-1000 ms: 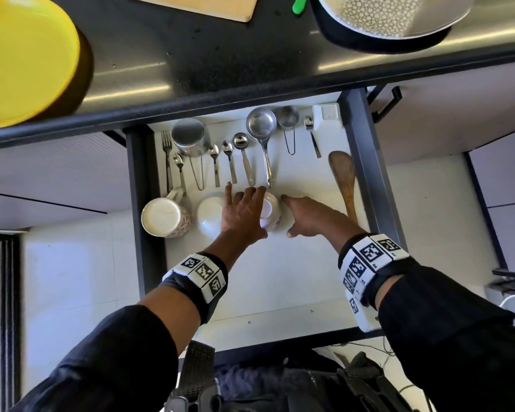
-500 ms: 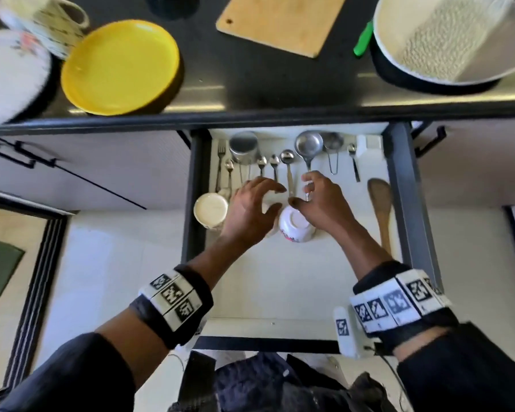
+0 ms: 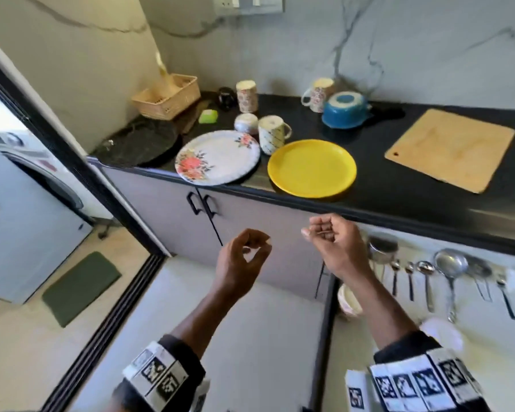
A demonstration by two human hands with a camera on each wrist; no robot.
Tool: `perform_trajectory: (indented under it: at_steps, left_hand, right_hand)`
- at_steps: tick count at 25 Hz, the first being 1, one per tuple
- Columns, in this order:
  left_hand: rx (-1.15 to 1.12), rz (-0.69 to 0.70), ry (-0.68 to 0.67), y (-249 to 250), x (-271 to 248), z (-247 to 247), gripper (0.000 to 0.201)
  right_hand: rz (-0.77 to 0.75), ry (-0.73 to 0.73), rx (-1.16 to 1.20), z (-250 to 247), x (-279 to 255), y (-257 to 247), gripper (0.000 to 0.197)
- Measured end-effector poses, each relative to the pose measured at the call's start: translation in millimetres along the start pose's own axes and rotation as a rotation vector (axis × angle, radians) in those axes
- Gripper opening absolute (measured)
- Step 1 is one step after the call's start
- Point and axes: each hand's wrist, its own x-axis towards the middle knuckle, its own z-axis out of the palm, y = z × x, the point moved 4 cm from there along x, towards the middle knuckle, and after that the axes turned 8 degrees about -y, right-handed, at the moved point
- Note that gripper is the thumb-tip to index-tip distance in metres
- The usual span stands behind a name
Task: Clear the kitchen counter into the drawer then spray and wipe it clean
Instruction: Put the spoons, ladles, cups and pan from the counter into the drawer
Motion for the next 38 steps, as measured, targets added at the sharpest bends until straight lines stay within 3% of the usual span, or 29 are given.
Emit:
perform_trajectory:
  at_steps: [3, 7, 13, 17, 20, 25, 28, 30, 34, 38]
  left_hand:
    - [0.038, 0.002, 0.001, -42.0, 9.9, -87.1, 0.005]
    - [0.038, 0.009, 0.018, -71.8, 18.9, -163.5, 0.022]
    - [0.178, 0.013, -0.172, -109.0, 61.8, -208.5, 0.018]
    - [0.369, -0.036, -0.307, -129.6, 130.7, -237.1, 0.013]
    - [0.374, -0.075, -0.347, -143.5, 192.2, -245.2, 0.009]
    - [0.299, -0.103, -0.435, -161.9, 287.1, -243.4, 0.033]
    - [0.375, -0.133, -0.522, -178.0, 343.6, -247.8, 0.058]
    - [0.409, -0.151, -0.516, -183.5, 381.9, -255.2, 0.069]
    - [0.466, -0.151, -0.584, -199.3, 462.1, -257.8, 0.076]
    - [0.568, -0.119, -0.661, -227.5, 547.4, -242.5, 0.072]
  right_hand:
    - [0.034, -0.005, 0.025, 81.9, 20.5, -19.3, 0.015]
    - [0.083, -0.04, 0.002, 143.1, 35.9, -34.2, 0.014]
    - [0.12, -0.031, -0.127, 153.0, 86.0, -54.5, 0.018]
    - [0.096, 0.022, -0.434, 153.5, 155.5, -81.7, 0.02]
    - [0.095, 0.122, -0.687, 147.0, 220.5, -82.4, 0.023]
    - [0.244, 0.292, -0.906, 140.5, 312.5, -52.3, 0.06]
    - [0.435, 0.214, -0.979, 139.1, 356.8, -23.0, 0.105]
    - [0.527, 0.162, -0.89, 133.6, 374.6, -10.4, 0.119]
    - [0.458, 0.21, -0.898, 139.4, 402.8, -22.6, 0.099]
    - [0.164, 0.329, -0.99, 182.7, 408.4, -76.6, 0.091]
